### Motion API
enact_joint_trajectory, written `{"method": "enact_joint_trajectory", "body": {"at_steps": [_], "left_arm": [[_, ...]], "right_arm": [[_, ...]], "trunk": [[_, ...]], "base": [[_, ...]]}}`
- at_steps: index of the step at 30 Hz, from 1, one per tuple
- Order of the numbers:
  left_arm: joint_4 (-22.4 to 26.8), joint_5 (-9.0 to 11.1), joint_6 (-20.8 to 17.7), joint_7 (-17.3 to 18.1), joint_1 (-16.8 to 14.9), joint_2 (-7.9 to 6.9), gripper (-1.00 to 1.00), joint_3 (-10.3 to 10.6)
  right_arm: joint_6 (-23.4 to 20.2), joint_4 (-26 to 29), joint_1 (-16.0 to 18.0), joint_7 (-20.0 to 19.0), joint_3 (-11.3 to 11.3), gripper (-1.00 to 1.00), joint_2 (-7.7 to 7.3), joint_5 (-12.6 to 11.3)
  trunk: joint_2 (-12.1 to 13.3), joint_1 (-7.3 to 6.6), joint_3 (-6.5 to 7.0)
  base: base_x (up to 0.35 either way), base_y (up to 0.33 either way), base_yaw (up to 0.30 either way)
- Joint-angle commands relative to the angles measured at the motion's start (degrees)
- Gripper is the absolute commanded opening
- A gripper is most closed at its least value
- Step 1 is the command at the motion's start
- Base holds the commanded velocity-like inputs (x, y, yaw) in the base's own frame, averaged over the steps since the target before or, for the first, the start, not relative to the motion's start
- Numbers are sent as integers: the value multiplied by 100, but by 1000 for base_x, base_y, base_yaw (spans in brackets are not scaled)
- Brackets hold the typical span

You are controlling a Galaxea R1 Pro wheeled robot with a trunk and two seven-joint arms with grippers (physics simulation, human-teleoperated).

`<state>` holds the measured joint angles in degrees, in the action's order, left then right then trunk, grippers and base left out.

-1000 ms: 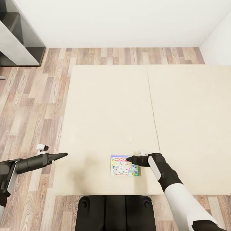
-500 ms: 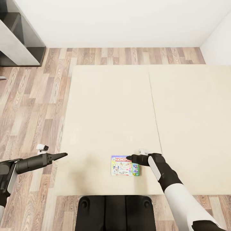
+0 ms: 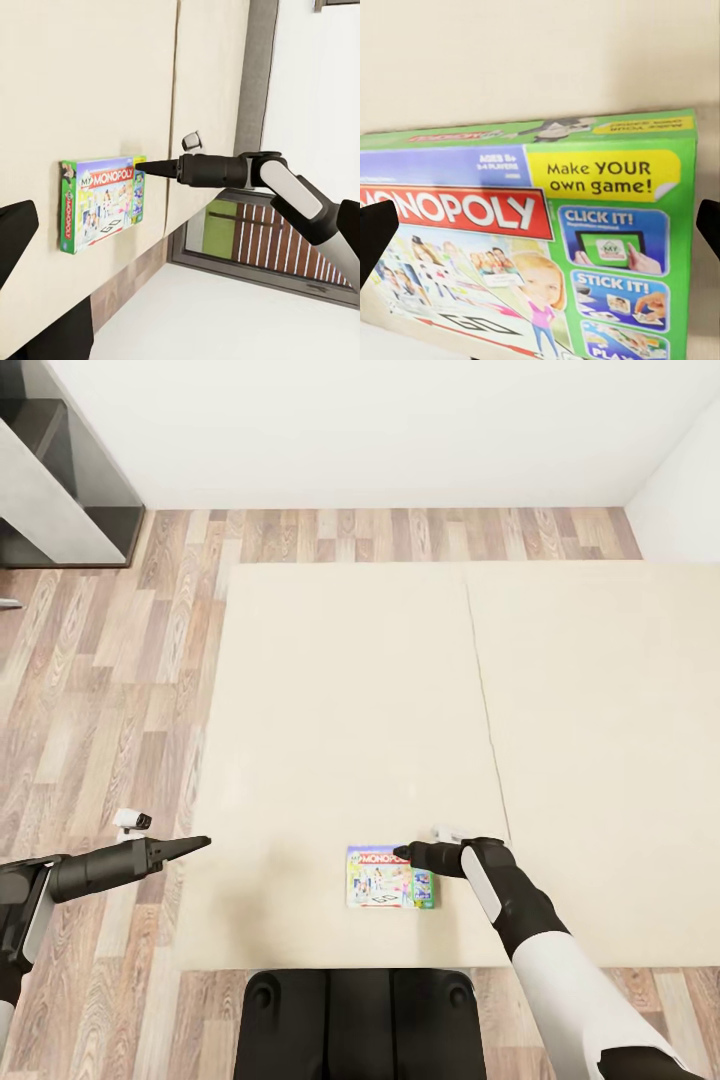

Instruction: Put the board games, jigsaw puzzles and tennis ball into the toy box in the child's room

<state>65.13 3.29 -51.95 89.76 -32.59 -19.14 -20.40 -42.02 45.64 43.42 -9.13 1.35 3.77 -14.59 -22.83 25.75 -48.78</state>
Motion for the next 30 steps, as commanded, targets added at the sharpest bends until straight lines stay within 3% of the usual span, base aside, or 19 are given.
{"method": "enact_joint_trajectory", "body": {"at_steps": [1,30], "left_arm": [[0,-4,-61,24,-1,-2,100,-1],[0,-4,-61,24,-1,-2,100,1]], "right_arm": [[-25,6,2,-19,-3,100,1,18],[-24,7,0,-19,15,100,1,18]], "trunk": [[-9,3,-6],[-9,3,-6]], "base": [[0,45,0],[0,71,1]]}}
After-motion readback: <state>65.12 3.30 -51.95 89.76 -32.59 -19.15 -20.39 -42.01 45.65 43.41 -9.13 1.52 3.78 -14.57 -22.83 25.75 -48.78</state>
